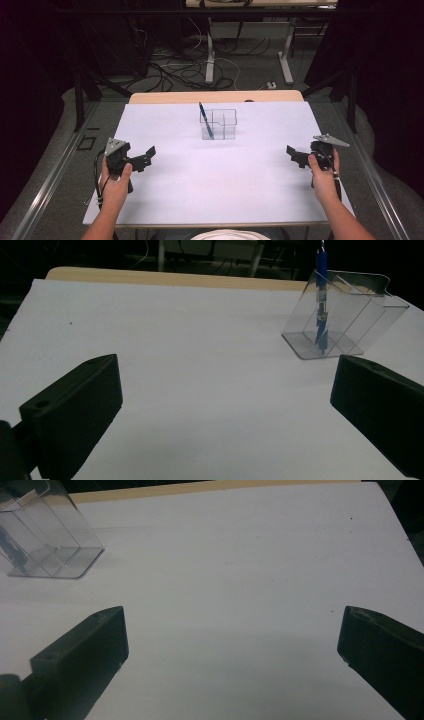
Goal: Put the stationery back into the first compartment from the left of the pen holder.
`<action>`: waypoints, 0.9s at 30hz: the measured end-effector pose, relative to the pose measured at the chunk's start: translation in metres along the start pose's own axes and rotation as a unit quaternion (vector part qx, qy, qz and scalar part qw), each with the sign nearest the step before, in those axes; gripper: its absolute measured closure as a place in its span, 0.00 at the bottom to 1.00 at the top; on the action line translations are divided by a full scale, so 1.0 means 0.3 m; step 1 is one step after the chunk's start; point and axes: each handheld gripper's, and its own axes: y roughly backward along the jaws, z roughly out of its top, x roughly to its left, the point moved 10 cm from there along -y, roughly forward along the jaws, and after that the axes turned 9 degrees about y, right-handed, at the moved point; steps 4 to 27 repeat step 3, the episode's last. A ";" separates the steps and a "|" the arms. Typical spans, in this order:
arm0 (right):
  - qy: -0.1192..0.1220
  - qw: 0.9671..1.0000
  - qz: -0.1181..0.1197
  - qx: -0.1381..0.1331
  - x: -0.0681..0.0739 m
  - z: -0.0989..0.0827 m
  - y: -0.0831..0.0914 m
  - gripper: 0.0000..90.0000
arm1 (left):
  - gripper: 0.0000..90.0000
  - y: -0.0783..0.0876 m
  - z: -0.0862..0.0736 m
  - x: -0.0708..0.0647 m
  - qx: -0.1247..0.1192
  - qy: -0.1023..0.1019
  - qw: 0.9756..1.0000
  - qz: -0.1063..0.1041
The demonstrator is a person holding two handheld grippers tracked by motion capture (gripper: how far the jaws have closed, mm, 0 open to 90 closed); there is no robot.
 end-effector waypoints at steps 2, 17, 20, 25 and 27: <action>-0.004 1.000 0.000 0.003 -0.006 -0.005 0.001 0.00 | 0.00 0.000 0.001 0.001 -0.002 0.000 1.000 0.001; -0.011 1.000 -0.001 0.008 -0.008 -0.008 0.003 0.00 | 0.00 0.000 0.001 0.002 -0.001 0.000 1.000 0.002; -0.011 1.000 -0.001 0.008 -0.008 -0.008 0.003 0.00 | 0.00 0.000 0.001 0.002 -0.001 0.000 1.000 0.002; -0.011 1.000 -0.001 0.008 -0.008 -0.008 0.003 0.00 | 0.00 0.000 0.001 0.002 -0.001 0.000 1.000 0.002; -0.011 1.000 -0.001 0.008 -0.008 -0.008 0.003 0.00 | 0.00 0.000 0.001 0.002 -0.001 0.000 1.000 0.002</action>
